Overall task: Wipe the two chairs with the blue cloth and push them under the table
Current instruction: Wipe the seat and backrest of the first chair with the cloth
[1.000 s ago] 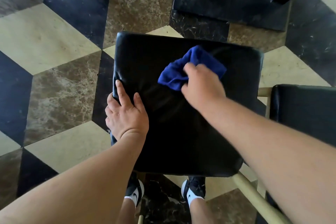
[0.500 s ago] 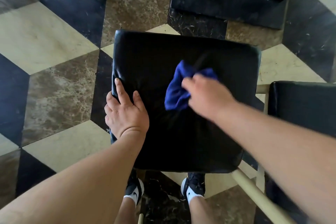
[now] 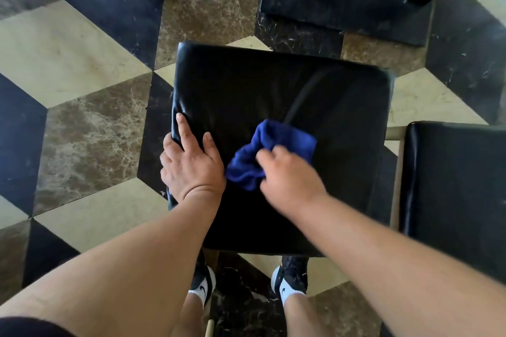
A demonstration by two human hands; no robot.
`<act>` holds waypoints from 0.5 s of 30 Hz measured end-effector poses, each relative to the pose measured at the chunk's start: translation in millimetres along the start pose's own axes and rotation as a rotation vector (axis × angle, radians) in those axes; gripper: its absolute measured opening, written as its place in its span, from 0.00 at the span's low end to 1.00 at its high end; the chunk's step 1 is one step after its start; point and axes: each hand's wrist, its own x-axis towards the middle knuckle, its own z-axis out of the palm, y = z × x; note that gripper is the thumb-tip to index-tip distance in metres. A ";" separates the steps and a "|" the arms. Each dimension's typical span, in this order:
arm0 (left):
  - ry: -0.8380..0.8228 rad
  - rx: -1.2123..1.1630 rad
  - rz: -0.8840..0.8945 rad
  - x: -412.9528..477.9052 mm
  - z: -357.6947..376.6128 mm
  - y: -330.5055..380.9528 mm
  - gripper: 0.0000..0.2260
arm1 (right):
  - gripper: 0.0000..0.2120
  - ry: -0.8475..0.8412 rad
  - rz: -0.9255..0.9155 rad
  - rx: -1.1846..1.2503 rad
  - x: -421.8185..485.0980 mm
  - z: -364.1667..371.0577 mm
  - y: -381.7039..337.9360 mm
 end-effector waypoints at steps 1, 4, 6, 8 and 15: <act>-0.005 0.004 0.000 0.3 -0.1 -0.3 0.33 | 0.12 -0.058 -0.033 -0.007 -16.1 9.4 -7.4; -0.015 0.023 -0.003 0.3 0.7 -2.1 0.32 | 0.15 -0.175 -0.133 -0.045 -47.0 27.1 -17.6; -0.026 0.026 -0.006 0.0 -0.4 -0.9 0.32 | 0.15 -0.188 -0.166 -0.037 -47.4 27.7 -15.5; -0.054 0.032 -0.007 0.4 -3.9 1.0 0.31 | 0.13 -0.176 -0.149 -0.012 -42.7 22.8 -14.1; -0.413 0.133 0.033 16.0 -57.3 4.6 0.38 | 0.04 -0.215 0.264 0.275 -51.4 8.2 -34.8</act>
